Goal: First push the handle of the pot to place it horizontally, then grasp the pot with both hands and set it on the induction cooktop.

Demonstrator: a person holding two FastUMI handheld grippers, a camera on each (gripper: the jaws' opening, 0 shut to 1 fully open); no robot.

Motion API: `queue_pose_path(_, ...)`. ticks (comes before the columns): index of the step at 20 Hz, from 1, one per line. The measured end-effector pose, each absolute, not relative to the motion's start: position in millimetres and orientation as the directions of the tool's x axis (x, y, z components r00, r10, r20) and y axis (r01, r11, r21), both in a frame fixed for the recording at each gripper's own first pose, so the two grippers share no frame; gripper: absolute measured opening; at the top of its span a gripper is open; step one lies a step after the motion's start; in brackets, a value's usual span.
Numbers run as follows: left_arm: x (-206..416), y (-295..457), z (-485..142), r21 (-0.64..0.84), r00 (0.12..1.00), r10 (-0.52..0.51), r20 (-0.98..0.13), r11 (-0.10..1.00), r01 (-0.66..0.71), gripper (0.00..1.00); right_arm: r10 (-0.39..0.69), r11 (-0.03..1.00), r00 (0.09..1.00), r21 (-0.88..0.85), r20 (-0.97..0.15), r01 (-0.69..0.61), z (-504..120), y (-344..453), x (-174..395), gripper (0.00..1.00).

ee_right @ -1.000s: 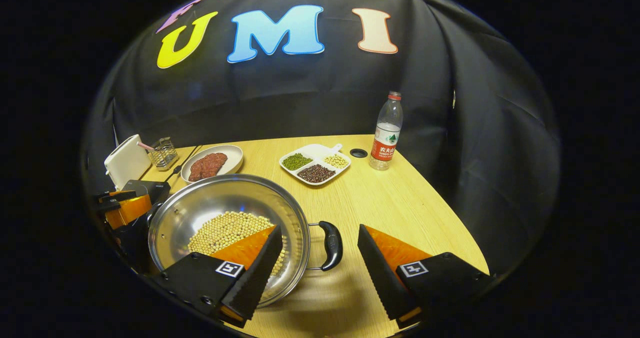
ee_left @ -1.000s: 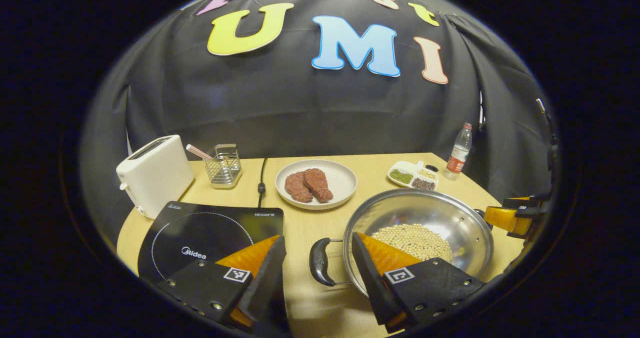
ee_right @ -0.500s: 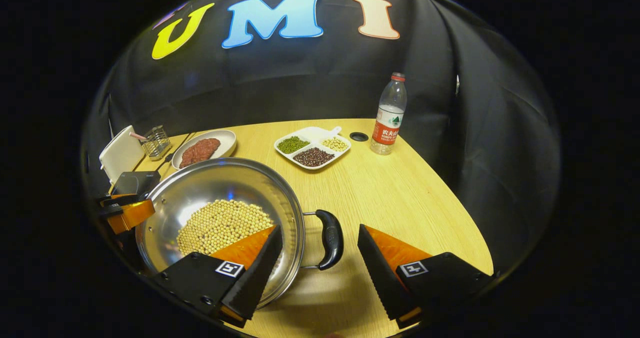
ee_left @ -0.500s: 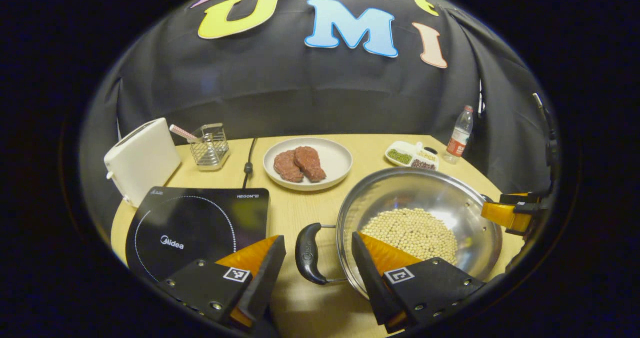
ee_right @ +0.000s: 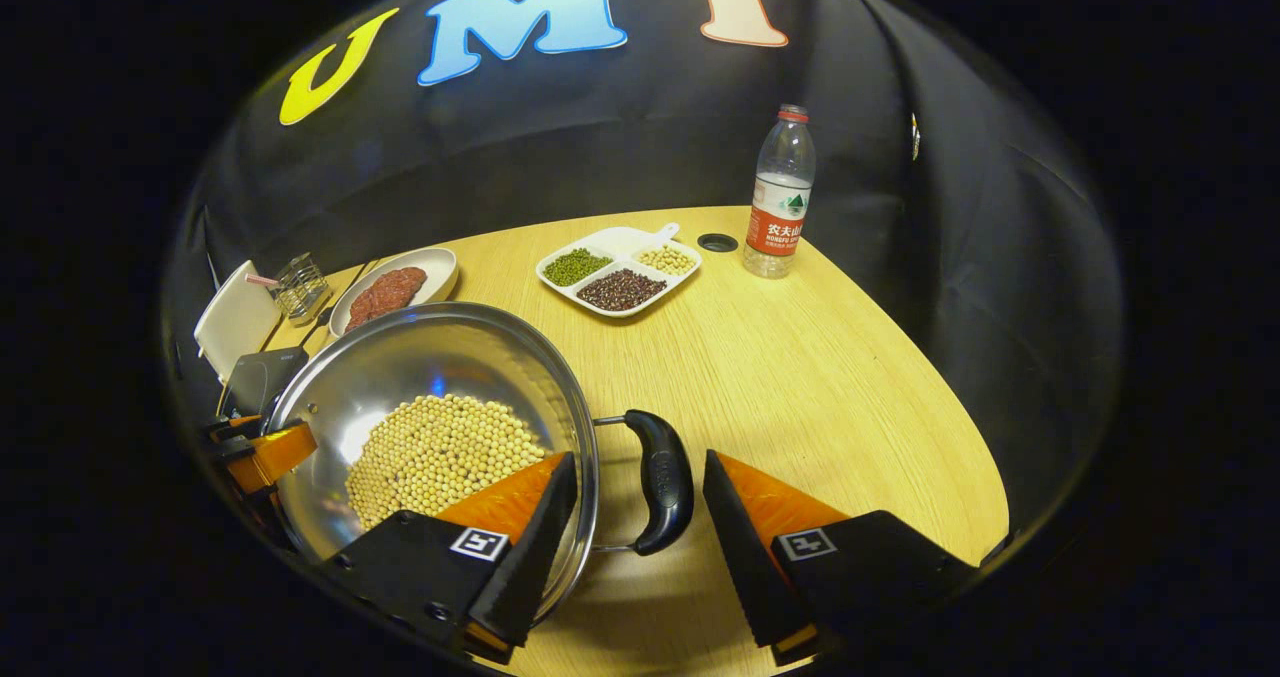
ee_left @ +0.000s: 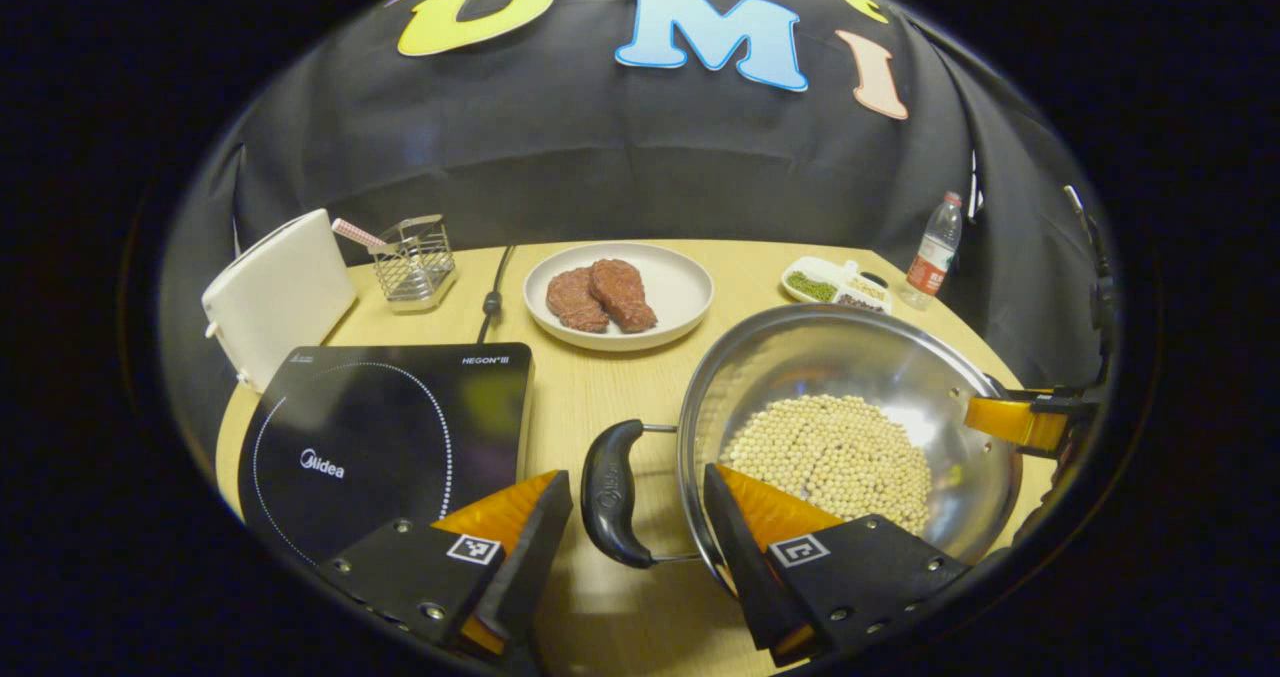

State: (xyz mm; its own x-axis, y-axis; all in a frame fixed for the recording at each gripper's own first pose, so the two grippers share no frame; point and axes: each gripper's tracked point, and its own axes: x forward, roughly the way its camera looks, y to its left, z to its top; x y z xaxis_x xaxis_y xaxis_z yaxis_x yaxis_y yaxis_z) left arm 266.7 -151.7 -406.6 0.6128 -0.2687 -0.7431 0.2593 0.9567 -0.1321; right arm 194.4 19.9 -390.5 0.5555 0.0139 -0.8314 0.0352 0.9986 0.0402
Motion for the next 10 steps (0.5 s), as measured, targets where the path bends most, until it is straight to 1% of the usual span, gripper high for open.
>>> queue_pose_path(1,265.1,-151.5,-407.5,-0.127,0.608,-0.266,-0.748,0.956,0.263,0.79,0.021,0.998,0.555,0.047,-0.832,0.033,-391.1,21.6,194.7,0.77)
queue_pose_path(2,264.1,-151.5,-409.1,-0.125,0.601,-0.266,-0.754,0.956,0.266,0.82,0.026,0.998,0.556,0.051,-0.831,0.031,-390.9,23.3,195.2,0.75)
queue_pose_path(3,259.6,-156.8,-408.1,-0.145,0.592,-0.281,-0.755,0.952,0.268,0.81,0.022,0.998,0.557,0.047,-0.83,0.03,-390.0,23.2,194.9,0.72)
queue_pose_path(4,262.6,-156.5,-409.6,-0.137,0.6,-0.269,-0.754,0.957,0.257,0.74,0.021,0.999,0.558,0.043,-0.829,0.027,-390.3,23.7,194.3,0.67)
queue_pose_path(5,263.6,-156.4,-410.1,-0.134,0.599,-0.263,-0.756,0.959,0.252,0.67,0.023,0.999,0.558,0.043,-0.829,0.024,-389.1,24.0,193.4,0.65)
queue_pose_path(7,265.9,-156.3,-410.9,-0.133,0.603,-0.26,-0.755,0.96,0.247,0.64,0.033,0.999,0.556,0.05,-0.831,0.014,-388.4,25.5,191.8,0.59)
queue_pose_path(8,265.8,-156.8,-411.0,-0.133,0.599,-0.263,-0.756,0.958,0.252,0.63,0.039,0.998,0.555,0.055,-0.831,0.012,-387.5,25.6,191.6,0.54)
queue_pose_path(9,265.7,-156.5,-410.8,-0.134,0.595,-0.269,-0.757,0.956,0.261,0.59,0.043,0.998,0.556,0.057,-0.83,0.009,-386.6,25.8,192.2,0.53)
queue_pose_path(10,267.6,-158.4,-408.9,-0.142,0.593,-0.279,-0.755,0.953,0.268,0.59,0.036,0.999,0.559,0.048,-0.829,0.007,-387.2,25.3,191.8,0.53)
